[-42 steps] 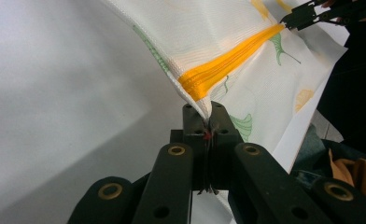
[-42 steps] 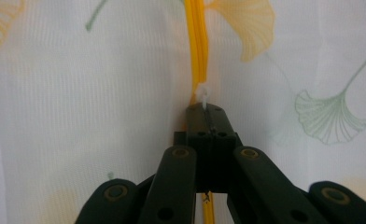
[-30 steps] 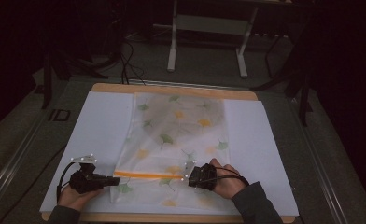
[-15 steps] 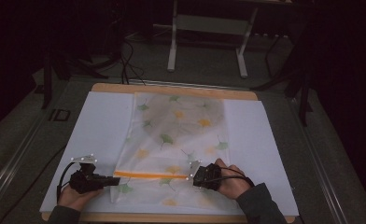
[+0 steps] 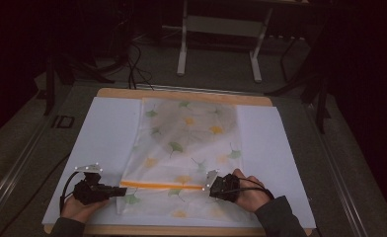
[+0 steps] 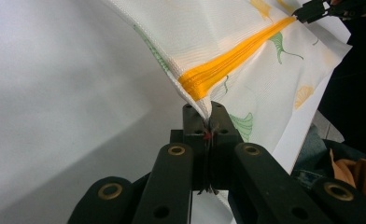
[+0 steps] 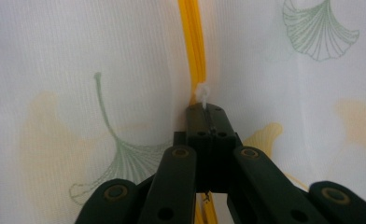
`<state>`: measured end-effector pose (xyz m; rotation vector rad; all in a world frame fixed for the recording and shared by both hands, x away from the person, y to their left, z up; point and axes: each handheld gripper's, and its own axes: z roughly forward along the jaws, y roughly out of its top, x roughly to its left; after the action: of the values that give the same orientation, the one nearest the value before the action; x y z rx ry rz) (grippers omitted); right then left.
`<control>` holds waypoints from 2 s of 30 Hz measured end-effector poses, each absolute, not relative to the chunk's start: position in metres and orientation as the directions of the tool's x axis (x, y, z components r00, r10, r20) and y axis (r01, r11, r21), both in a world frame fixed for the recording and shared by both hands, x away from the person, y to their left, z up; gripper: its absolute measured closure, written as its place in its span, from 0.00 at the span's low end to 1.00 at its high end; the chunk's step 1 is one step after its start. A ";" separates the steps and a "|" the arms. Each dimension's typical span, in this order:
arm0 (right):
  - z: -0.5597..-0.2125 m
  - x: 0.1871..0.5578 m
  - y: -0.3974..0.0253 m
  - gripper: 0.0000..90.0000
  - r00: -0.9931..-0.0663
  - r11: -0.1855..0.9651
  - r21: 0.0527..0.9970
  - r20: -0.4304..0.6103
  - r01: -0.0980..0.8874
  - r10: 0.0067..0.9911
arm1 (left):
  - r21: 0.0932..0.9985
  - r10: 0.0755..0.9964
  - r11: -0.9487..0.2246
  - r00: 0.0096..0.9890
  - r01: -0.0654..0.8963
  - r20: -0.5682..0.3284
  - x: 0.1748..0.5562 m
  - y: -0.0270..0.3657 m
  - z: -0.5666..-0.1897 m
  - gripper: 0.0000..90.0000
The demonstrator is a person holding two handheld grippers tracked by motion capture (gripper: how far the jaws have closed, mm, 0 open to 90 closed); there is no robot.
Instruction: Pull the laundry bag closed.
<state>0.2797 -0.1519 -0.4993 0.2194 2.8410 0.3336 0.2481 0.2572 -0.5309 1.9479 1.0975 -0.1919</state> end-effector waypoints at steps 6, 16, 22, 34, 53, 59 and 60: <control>-0.500 0.280 -0.154 1.00 -0.952 0.961 0.248 -0.245 0.122 0.185 | 0.611 0.623 -0.235 0.599 0.756 -0.503 0.248 0.257 -0.531 0.99; -0.499 0.281 -0.163 1.00 -0.948 0.959 0.247 -0.247 0.139 0.201 | 0.609 0.623 -0.242 0.602 0.755 -0.499 0.249 0.257 -0.531 0.99; -0.499 0.281 -0.169 1.00 -0.946 0.956 0.250 -0.242 0.153 0.214 | 0.608 0.623 -0.242 0.602 0.756 -0.500 0.249 0.257 -0.531 0.99; -0.497 0.282 -0.169 1.00 -0.946 0.957 0.249 -0.245 0.150 0.212 | 0.611 0.619 -0.238 0.603 0.754 -0.503 0.248 0.257 -0.531 0.99; -0.498 0.280 -0.186 1.00 -0.936 0.957 0.225 -0.259 0.181 0.238 | 0.610 0.625 -0.236 0.599 0.756 -0.500 0.249 0.258 -0.531 0.99; -0.495 0.280 -0.198 1.00 -0.926 0.950 0.237 -0.268 0.205 0.267 | 0.610 0.623 -0.239 0.601 0.756 -0.501 0.249 0.258 -0.531 0.99; -0.495 0.280 -0.199 1.00 -0.924 0.949 0.236 -0.269 0.209 0.271 | 0.609 0.623 -0.241 0.602 0.756 -0.499 0.249 0.258 -0.531 0.99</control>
<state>0.2799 -0.1990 -0.4948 0.3529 2.8017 0.2934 0.2492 0.2578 -0.5309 1.9553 1.0965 -0.1911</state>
